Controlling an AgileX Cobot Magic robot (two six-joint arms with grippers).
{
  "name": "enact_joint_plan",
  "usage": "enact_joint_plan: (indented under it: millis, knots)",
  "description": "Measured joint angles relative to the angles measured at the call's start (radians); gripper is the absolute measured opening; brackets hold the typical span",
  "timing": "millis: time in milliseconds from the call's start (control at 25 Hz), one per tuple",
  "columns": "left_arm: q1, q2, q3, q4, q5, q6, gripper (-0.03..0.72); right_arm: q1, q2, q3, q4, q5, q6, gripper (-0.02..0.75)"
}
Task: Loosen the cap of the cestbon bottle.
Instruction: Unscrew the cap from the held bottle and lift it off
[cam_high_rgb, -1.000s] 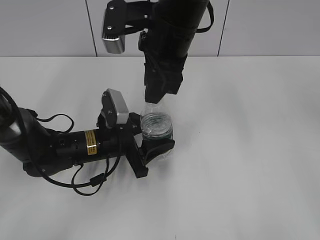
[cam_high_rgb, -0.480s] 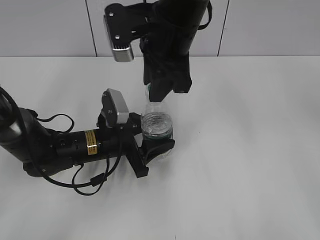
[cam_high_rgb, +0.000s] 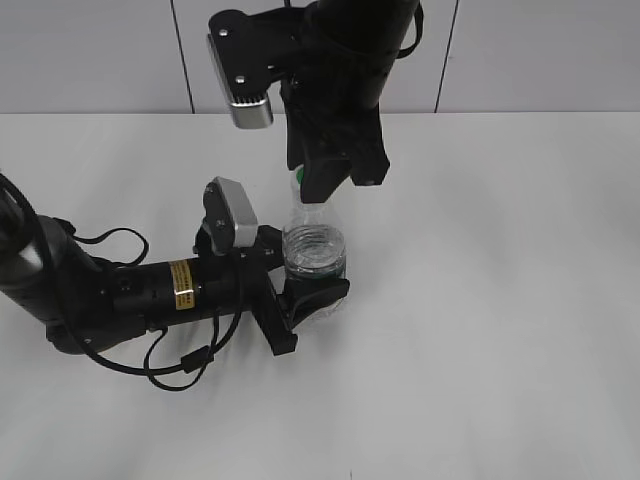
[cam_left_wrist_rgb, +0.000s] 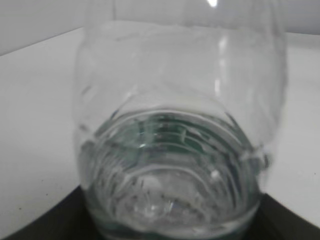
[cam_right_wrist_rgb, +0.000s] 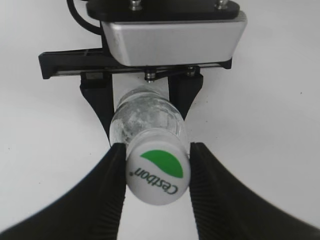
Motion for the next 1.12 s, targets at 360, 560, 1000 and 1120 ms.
enact_joint_plan:
  millis: [360,560,1000,1120]
  knots:
    - [0.0,0.0,0.0,0.0,0.0,-0.001,0.414,0.0,0.0,0.0,0.005,0.0,0.013,0.295]
    - [0.0,0.0,0.0,0.001,-0.001,-0.001,0.414,0.0,0.004,0.0,-0.002,0.0,0.017,0.347]
    - [0.0,0.0,0.0,0.005,-0.001,-0.001,0.414,0.0,0.004,0.0,-0.005,0.0,0.119,0.535]
    - [0.0,0.0,0.0,0.006,-0.001,-0.001,0.414,0.0,0.004,0.0,-0.02,0.0,0.211,0.588]
